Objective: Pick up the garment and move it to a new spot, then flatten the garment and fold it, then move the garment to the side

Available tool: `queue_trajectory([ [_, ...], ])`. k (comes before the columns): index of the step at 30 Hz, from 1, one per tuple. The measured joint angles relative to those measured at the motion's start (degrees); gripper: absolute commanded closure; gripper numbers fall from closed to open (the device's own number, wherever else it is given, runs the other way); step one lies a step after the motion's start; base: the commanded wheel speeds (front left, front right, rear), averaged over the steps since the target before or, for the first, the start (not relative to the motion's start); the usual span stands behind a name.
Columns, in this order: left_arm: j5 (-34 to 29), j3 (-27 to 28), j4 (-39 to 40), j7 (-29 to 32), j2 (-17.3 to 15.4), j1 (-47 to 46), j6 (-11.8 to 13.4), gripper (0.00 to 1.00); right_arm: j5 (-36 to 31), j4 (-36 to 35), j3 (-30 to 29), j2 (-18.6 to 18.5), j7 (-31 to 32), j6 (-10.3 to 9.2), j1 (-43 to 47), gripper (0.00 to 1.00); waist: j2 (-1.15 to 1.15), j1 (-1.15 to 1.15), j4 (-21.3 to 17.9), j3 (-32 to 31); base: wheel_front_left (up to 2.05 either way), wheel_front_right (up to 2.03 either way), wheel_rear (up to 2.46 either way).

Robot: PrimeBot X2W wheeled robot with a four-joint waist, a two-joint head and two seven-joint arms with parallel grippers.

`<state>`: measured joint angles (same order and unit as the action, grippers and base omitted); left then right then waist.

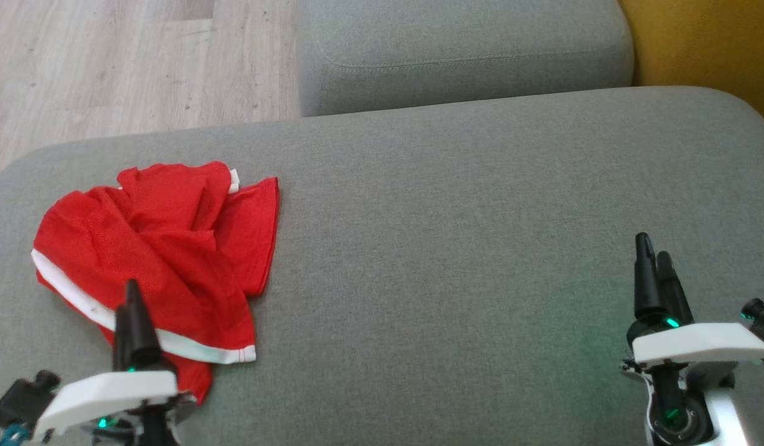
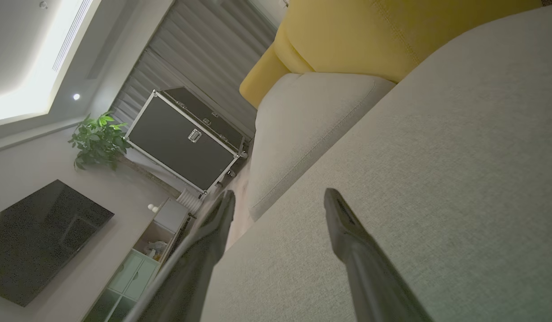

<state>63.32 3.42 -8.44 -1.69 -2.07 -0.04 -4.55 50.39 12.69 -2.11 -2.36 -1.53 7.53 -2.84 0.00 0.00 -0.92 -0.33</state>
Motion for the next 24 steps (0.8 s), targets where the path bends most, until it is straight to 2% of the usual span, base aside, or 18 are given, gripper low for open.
queue_trajectory([
  [5, -5.5, -3.2, 0.0, -0.9, 0.0, 0.0, 0.5, 0.0, -5.5, -0.3, 0.9, 0.0, -0.8, 0.0, 0.0, 0.0, 0.0, 0.0, 0.0, 0.0, 0.0, 0.0, 0.0],
  [13, -17.6, -7.1, -0.5, -2.5, -0.2, 0.0, 0.8, 0.0, -12.5, -0.3, 2.2, 0.0, -2.5, 0.0, -0.1, 0.0, 0.0, 0.0, 0.0, 0.1, 0.0, 0.0, 0.0],
  [24, -27.3, -12.7, -0.3, -4.0, -2.8, -0.5, 2.9, 0.0, -23.2, -0.3, 4.4, 0.0, -4.1, 0.0, -0.1, 0.0, 0.0, 0.0, -0.5, 0.4, 0.0, 0.0, 0.0],
])
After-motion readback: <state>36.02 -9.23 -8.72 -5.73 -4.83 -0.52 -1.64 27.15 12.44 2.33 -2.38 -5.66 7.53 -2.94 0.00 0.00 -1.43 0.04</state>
